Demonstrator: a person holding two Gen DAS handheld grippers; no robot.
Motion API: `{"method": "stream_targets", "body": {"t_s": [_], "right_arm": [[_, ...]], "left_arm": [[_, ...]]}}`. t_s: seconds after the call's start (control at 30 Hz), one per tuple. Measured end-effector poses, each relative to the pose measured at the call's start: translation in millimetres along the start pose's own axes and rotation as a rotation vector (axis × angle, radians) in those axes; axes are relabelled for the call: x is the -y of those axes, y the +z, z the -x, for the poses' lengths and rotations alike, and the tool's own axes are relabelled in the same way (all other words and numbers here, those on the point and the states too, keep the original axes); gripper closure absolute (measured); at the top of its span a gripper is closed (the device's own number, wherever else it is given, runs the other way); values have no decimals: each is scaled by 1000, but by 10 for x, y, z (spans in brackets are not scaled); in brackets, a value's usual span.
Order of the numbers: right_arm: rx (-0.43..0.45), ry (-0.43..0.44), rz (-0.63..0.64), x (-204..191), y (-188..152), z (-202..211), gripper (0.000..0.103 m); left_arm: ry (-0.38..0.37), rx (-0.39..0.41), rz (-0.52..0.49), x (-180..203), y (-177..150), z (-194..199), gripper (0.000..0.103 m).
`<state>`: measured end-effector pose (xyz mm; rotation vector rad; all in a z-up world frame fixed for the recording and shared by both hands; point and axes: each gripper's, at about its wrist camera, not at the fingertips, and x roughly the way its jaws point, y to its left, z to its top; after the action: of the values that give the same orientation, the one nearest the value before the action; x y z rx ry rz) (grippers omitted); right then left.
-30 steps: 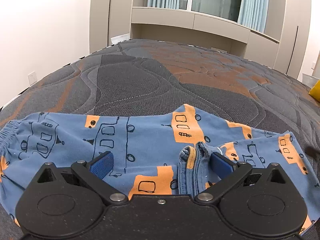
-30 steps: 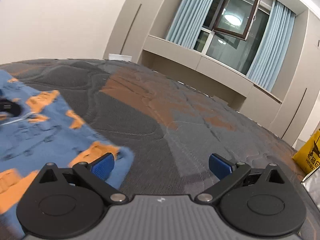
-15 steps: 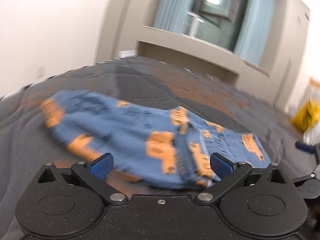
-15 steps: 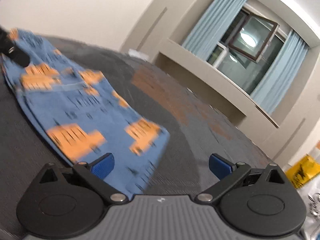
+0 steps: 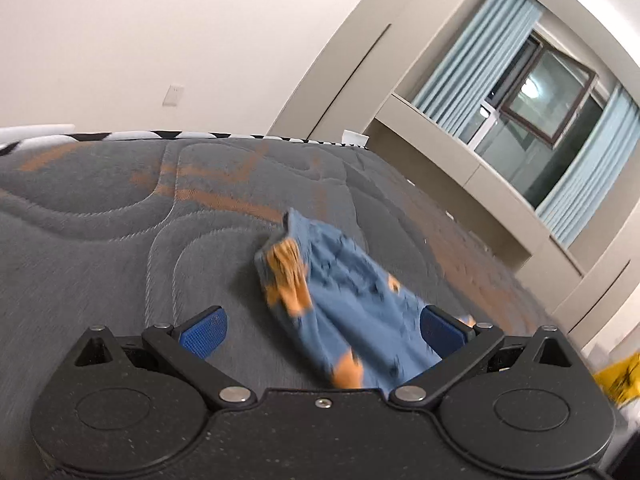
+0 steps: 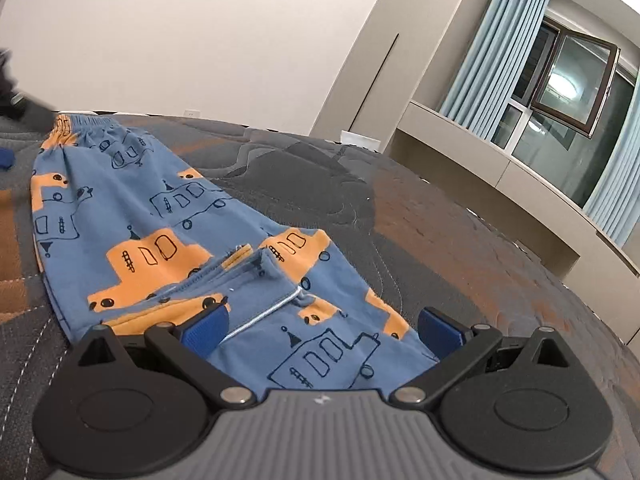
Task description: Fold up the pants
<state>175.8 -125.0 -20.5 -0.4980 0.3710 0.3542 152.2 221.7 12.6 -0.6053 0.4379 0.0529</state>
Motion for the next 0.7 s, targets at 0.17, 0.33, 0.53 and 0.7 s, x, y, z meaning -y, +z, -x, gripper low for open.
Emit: {"method": "stream_targets", "body": {"t_s": [0.17, 0.33, 0.53, 0.7], "right_arm": [[14, -12, -16, 13, -54, 39, 0], [44, -52, 29, -84, -70, 92, 0], [50, -50, 24, -80, -80, 99, 0], [54, -54, 29, -82, -89, 111, 0]], "left_arm": [[-20, 5, 31, -70, 124, -282, 1], [-10, 14, -3, -37, 82, -349, 1], [-4, 13, -12, -42, 46, -345, 1], [2, 9, -20, -16, 23, -336, 1]]}}
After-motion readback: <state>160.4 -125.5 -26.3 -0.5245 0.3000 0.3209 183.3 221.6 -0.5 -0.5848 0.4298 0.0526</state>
